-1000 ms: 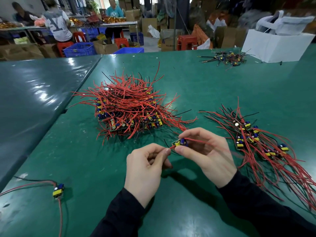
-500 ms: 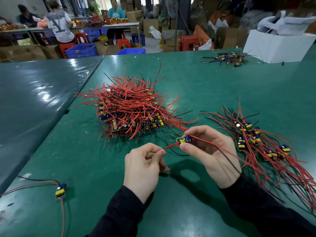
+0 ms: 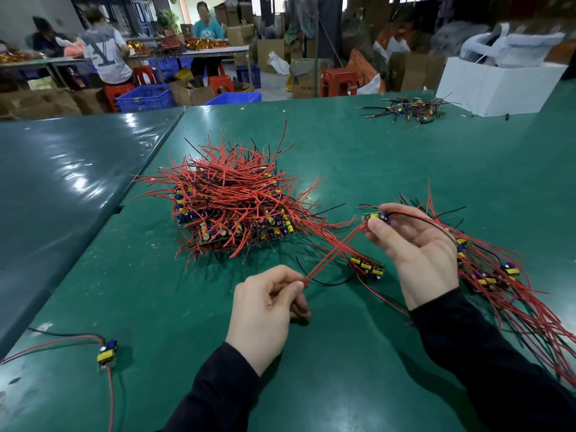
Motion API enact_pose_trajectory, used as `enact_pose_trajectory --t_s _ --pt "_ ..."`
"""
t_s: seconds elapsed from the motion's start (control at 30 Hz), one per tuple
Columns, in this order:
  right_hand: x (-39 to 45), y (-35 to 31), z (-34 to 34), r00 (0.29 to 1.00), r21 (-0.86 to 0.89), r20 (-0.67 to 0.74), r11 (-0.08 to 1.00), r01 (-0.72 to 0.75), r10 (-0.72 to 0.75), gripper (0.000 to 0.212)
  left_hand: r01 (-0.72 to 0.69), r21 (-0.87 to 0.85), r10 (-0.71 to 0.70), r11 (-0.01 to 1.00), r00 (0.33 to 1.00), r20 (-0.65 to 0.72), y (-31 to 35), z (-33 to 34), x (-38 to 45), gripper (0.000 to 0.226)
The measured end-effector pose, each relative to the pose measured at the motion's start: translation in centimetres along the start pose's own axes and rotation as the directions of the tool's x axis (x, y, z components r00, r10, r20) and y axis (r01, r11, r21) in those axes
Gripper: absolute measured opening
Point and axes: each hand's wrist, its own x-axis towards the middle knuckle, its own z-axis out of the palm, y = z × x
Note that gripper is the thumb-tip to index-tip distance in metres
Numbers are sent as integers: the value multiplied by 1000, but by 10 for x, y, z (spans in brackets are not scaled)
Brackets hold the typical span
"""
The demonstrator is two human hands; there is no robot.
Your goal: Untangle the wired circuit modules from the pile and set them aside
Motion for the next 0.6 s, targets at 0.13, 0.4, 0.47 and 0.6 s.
enact_pose_trajectory --t_s 0.13,0.4,0.47,0.6 --pt "8 -2 -6 992 161 -16 979 -123 127 18 -114 40 109 993 988 106 2 -1 -2 26" --pt "16 -9 -14 970 155 39 958 -243 240 14 -131 94 116 987 981 153 4 0 -4 27" --pt "14 -9 -11 981 92 41 977 -195 192 15 -98 123 98 987 995 12 4 0 -3 23" --pt "11 -14 -8 991 9 70 994 -111 110 16 -204 -12 191 979 935 -298 13 -14 -1 9"
